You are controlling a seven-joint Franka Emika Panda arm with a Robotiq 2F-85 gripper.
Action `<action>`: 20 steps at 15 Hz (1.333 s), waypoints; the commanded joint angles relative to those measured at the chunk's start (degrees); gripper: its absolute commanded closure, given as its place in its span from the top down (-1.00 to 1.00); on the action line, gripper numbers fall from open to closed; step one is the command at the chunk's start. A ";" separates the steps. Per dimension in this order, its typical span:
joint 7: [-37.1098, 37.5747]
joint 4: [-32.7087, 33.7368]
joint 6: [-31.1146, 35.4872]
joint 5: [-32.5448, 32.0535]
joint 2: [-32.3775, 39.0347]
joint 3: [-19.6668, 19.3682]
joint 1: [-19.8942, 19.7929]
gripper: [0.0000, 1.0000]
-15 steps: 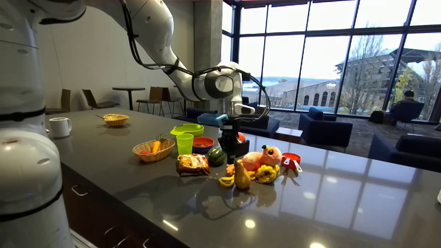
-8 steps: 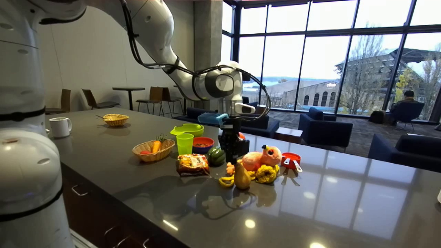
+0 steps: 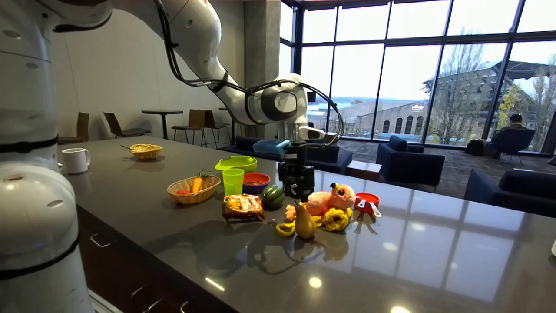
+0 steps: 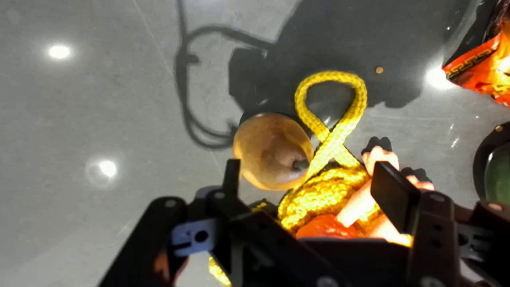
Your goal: Move the pear to the left, then push them backwards
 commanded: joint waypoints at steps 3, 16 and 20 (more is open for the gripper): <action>1.48 1.14 0.49 -1.17 1.22 -0.07 -0.09 -0.01; 1.44 1.21 -1.37 -0.62 -0.83 0.01 0.05 -0.97; 0.35 1.54 -4.81 0.17 -3.09 0.31 0.10 -0.97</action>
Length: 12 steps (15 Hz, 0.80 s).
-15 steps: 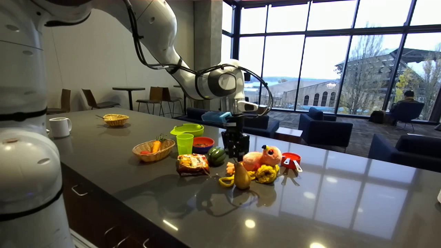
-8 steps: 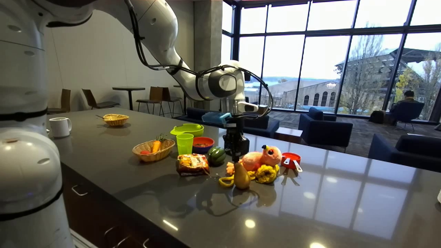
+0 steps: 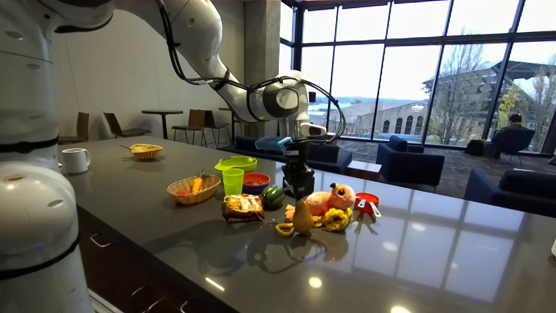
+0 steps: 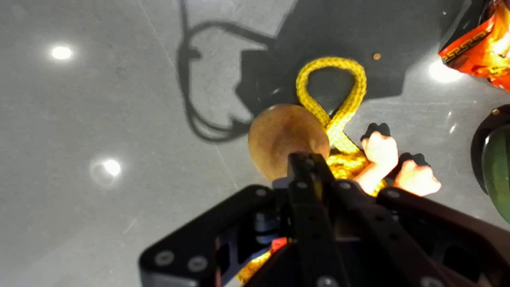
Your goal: Move the pear to the left, then push them backwards
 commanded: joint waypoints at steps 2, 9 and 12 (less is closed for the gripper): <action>-1.35 0.12 -6.56 0.90 -4.60 0.55 0.15 -0.97; -5.85 1.82 -18.23 6.66 -8.43 2.45 1.45 -0.97; -7.46 1.73 -22.46 8.37 -10.25 3.64 2.49 -0.97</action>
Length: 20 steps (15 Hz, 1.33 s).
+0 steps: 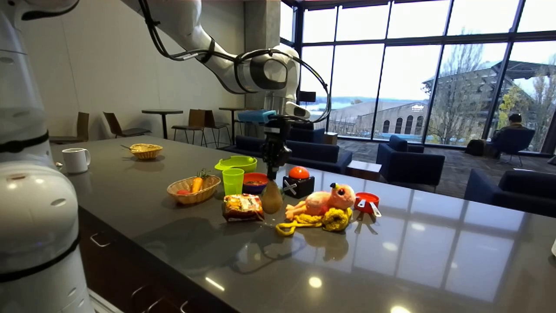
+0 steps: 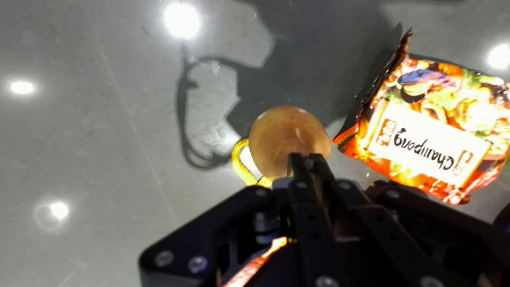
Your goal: Move the pear to the left, then push them backwards
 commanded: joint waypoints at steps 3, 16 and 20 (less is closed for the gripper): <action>-4.14 0.11 -8.81 3.32 -3.64 1.98 2.09 -0.97; -10.41 1.06 -23.23 9.30 -2.38 6.88 7.66 -0.97; -11.58 1.30 -24.39 10.55 -0.95 8.02 8.80 -0.97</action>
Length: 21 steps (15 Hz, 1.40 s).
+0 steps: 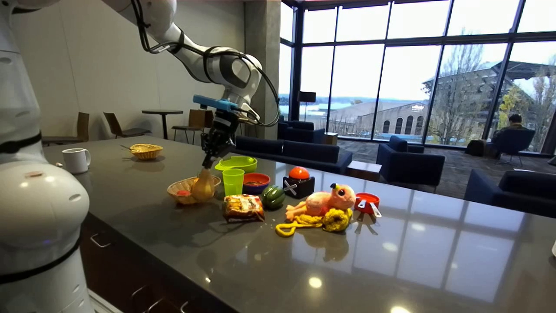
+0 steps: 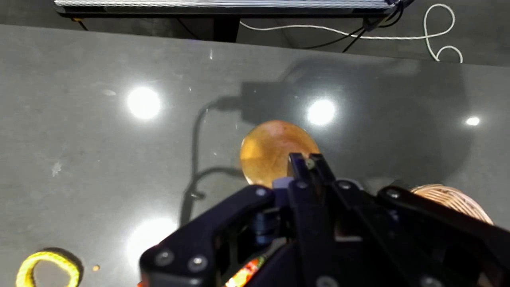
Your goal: Move the pear to the left, then push them backwards
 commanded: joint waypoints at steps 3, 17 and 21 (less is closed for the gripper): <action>-2.48 1.22 -1.62 2.84 2.46 1.27 1.08 -0.97; -2.52 3.91 -0.25 8.27 9.41 4.06 2.67 -0.97; -1.61 3.39 -0.69 8.09 10.66 4.65 2.96 -0.97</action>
